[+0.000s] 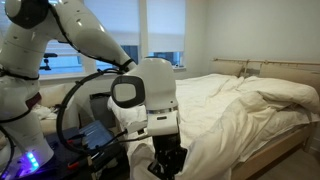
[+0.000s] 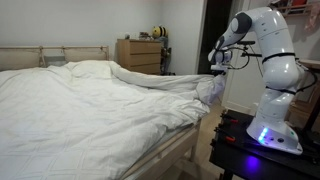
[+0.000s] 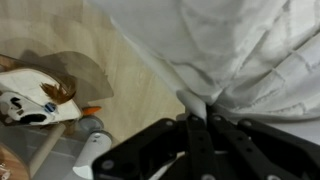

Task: Spread the bed

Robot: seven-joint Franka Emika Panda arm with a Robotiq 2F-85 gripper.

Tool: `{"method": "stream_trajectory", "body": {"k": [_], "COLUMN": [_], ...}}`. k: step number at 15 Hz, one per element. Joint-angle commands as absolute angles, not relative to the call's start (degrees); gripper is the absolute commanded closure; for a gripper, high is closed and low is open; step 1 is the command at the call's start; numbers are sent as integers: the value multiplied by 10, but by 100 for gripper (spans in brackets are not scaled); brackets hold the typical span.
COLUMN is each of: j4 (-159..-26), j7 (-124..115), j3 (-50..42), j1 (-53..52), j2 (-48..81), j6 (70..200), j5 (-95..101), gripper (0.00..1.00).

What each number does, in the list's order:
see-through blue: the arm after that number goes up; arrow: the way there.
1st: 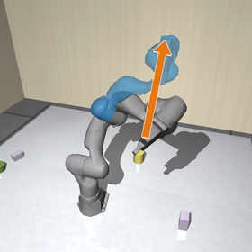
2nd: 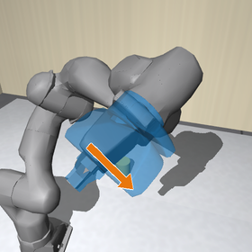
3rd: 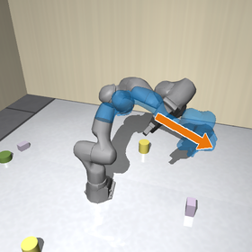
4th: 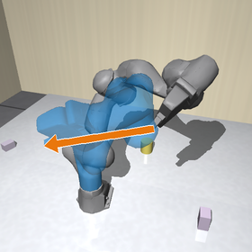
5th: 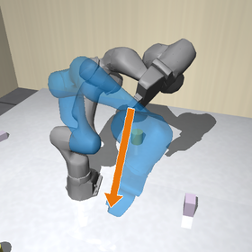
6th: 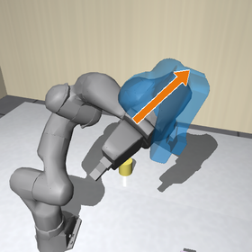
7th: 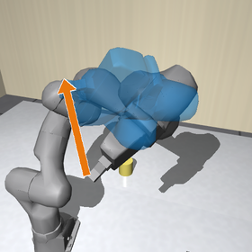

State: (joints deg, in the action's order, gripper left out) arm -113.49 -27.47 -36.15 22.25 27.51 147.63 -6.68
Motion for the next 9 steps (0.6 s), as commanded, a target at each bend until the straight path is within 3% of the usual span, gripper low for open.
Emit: {"method": "stream_trajectory", "body": {"k": [1, 8, 9], "j4": [-1162, -1160, -1159], "j7": [-267, -270, -270], "j3": [-385, -385, -385], "j1": [244, 258, 258], "j2": [232, 228, 229], "j6": [1448, 1428, 1424], "j5": [-55, -57, -57], "gripper": [99, 99, 72]}}
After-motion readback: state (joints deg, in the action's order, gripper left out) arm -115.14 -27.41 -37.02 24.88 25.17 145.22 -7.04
